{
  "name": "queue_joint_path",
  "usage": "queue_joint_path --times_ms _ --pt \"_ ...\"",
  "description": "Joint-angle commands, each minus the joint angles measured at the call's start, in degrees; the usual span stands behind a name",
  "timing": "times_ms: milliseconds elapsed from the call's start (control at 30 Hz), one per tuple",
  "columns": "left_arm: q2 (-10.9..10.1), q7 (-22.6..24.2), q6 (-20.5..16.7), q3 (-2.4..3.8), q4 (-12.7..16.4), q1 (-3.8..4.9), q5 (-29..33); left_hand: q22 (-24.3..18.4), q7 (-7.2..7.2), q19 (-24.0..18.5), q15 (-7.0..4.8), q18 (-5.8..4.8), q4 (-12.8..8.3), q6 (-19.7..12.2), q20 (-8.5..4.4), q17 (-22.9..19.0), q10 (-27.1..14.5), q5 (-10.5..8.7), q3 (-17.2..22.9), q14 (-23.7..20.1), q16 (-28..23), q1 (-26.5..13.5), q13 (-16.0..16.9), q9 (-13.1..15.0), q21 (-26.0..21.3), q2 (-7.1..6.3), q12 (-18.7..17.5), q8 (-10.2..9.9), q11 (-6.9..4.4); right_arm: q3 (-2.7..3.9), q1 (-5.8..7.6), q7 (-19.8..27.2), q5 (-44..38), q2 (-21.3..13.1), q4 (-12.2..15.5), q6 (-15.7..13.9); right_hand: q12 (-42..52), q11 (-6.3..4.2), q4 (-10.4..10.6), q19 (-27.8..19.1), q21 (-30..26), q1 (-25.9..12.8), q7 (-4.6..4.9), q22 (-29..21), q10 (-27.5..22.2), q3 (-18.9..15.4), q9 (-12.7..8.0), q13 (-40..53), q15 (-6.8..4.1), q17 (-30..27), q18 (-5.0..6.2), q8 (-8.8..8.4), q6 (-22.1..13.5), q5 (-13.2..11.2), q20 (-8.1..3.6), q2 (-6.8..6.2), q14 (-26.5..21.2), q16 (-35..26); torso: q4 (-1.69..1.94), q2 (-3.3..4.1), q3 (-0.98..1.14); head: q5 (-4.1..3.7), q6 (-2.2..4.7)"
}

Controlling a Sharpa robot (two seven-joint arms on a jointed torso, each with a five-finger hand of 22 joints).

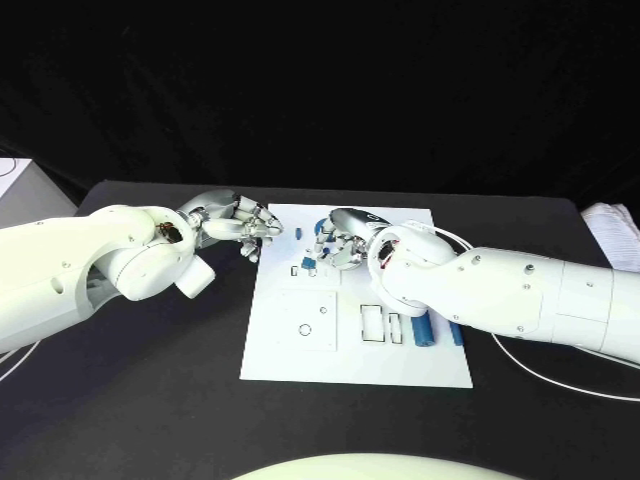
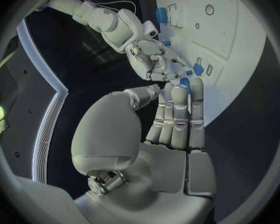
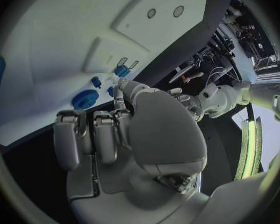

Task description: Assemble the parts on the task board

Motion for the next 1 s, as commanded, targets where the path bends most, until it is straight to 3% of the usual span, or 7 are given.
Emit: queue_joint_path --times_ms 33,167,367,467,567,767,1000 --pt "0.0 0.3 0.7 0.04 0.0 0.02 0.4 -0.1 0.39 -0.2 0.01 0.80 0.0 0.1 0.13 -0.1 -0.2 -0.14 -0.3 -0.2 -0.2 0.0 -0.1 -0.1 -0.3 -0.07 -0.3 -0.2 0.12 0.00 -0.04 3.9 -4.3 0.0 0.2 -2.5 0.3 0.61 -2.4 4.4 0.3 1.2 0.55 12.7 0.1 2.2 -0.4 7.7 0.51 14.4 -0.77 -0.89 -1.2 0.2 0.29 -0.09 5.8 0.4 0.02 -0.02 -0.07 -0.05 0.12" --pt "0.0 0.6 0.5 0.04 0.0 0.02 0.4 -0.1 0.39 -0.2 0.01 0.80 0.0 0.1 0.13 -0.1 -0.2 -0.14 -0.3 -0.2 -0.2 0.0 -0.1 -0.1 -0.3 -0.07 -0.3 -0.2 0.12 0.00 -0.04 6.1 -7.8 0.3 0.0 -0.9 0.0 1.08 -5.7 4.3 0.2 1.1 0.98 12.7 -0.4 6.2 -0.8 7.5 1.04 14.5 -0.73 -1.53 -1.6 0.1 0.69 -0.12 5.8 0.4 0.07 -0.01 -0.08 -0.03 0.21" --pt "-0.2 0.9 0.2 0.04 0.0 0.03 0.4 -0.2 0.36 -0.2 0.01 0.81 0.0 0.1 0.15 -0.2 -0.1 -0.13 -0.4 -0.1 -0.2 -0.1 -0.2 -0.2 -0.4 -0.04 -0.3 -0.2 0.09 0.02 0.14 8.2 -11.7 0.7 -0.5 2.8 -0.6 0.68 -8.4 4.0 -0.3 -0.2 0.39 12.5 -1.0 9.7 -1.4 6.9 0.88 14.7 -0.61 -2.62 -2.3 -1.1 0.53 -0.23 5.9 0.5 0.12 0.03 -0.15 0.01 0.24" --pt "-0.2 1.0 0.2 0.04 0.0 0.03 0.4 -0.2 0.36 -0.2 0.01 0.81 0.0 0.1 0.15 -0.2 -0.1 -0.13 -0.4 -0.1 -0.2 -0.1 -0.2 -0.2 -0.4 -0.04 -0.3 -0.2 0.09 0.03 0.42 9.3 -13.1 1.1 -1.3 5.6 -0.8 0.24 -9.0 4.0 -0.4 -1.0 -0.01 12.5 -1.3 10.5 -1.5 6.8 0.56 14.9 -0.56 -2.98 -2.4 -1.6 0.29 -0.30 5.9 0.6 0.14 -0.01 -0.17 0.05 0.18" --pt "-0.2 1.0 0.2 0.04 0.0 0.04 0.4 -0.2 0.36 -0.2 0.01 0.81 0.0 0.1 0.15 -0.2 -0.1 -0.13 -0.4 -0.1 -0.2 -0.1 -0.2 -0.2 -0.4 -0.04 -0.3 -0.2 0.09 0.03 0.69 10.6 -14.4 1.6 -2.1 9.3 -1.3 -0.95 -10.0 3.7 -1.0 -2.1 -0.49 12.2 -1.9 11.3 -1.6 6.3 -0.37 15.1 -0.43 -3.60 -2.7 -2.3 -0.41 -0.42 6.0 0.7 0.24 0.02 -0.18 0.10 0.11" --pt "-0.2 1.0 0.2 0.04 0.0 0.05 0.4 -0.2 0.36 -0.2 0.01 0.81 0.0 0.1 0.15 -0.2 -0.1 -0.13 -0.4 -0.1 -0.2 -0.1 -0.2 -0.2 -0.4 -0.04 -0.3 -0.2 0.09 0.03 0.98 11.9 -16.1 2.5 -3.0 14.7 -1.8 -1.74 -11.0 3.4 -1.7 -2.8 -1.39 11.9 -2.6 11.8 -1.8 5.8 -1.06 15.1 -0.27 -4.46 -3.6 -2.6 -1.06 -0.49 6.0 0.7 0.06 0.06 -0.07 0.41 0.03" --pt "-0.2 1.0 0.2 0.04 0.0 0.05 0.4 -0.2 0.35 -0.2 -0.01 0.82 0.0 0.1 0.15 -0.2 -0.1 -0.13 -0.5 -0.1 -0.3 0.0 -0.3 -0.3 -0.4 -0.04 -0.3 -0.2 0.08 0.03 1.22 11.5 -17.6 3.3 -4.2 16.3 -1.9 -2.45 -12.0 3.3 -1.7 -3.5 -2.26 11.9 -2.9 12.3 -2.2 5.7 -1.70 15.1 -0.27 -5.76 -5.5 -2.6 -1.65 -0.20 6.0 0.7 0.06 0.06 -0.04 0.48 0.08"
